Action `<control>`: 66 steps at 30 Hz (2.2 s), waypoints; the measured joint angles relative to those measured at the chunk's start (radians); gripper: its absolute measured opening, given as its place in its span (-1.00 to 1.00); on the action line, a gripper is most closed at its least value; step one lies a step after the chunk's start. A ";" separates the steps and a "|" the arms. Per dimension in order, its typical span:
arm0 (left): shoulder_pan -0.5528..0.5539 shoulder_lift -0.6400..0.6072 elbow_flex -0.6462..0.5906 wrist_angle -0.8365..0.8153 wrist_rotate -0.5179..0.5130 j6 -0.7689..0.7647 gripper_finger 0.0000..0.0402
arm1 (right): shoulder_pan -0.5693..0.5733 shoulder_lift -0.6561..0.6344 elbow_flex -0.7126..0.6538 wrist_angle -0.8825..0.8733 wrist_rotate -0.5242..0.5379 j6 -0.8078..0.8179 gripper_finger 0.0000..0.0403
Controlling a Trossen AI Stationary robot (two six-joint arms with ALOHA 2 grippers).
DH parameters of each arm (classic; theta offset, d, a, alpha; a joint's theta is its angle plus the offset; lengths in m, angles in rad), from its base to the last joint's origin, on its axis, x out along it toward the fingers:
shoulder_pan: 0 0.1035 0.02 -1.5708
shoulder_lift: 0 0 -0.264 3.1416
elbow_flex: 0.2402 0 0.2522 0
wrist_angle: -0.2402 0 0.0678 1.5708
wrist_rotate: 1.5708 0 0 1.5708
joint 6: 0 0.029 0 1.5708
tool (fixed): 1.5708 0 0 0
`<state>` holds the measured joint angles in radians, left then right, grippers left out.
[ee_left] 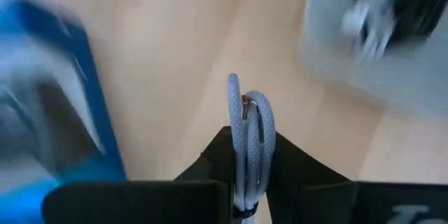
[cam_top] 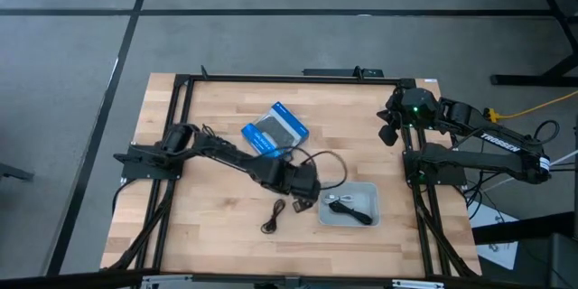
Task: Pick and place USB-C Cables
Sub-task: Put the white usb cable into the gray bin, then put the bottom black usb cable into the gray bin
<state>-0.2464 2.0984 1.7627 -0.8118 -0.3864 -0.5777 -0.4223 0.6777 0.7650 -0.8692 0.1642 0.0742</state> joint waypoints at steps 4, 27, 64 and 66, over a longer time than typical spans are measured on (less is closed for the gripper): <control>0.026 -0.001 0.098 -0.004 -0.025 0.123 -0.82 | 0.000 0.000 0.000 0.000 0.000 0.000 -0.96; 0.077 0.076 0.140 0.636 0.381 0.400 -0.82 | 0.000 0.000 0.000 0.006 0.000 -0.004 -0.96; 0.089 0.177 0.139 0.680 0.497 0.246 -0.35 | 0.000 0.000 0.000 -0.003 0.000 -0.005 -0.96; 0.092 0.167 0.138 0.659 0.482 0.197 -0.35 | 0.000 0.000 0.000 -0.004 0.000 -0.004 -0.96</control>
<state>-0.1543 2.2657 1.9011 -0.1525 0.0959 -0.3811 -0.4222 0.6779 0.7650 -0.8729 0.1642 0.0698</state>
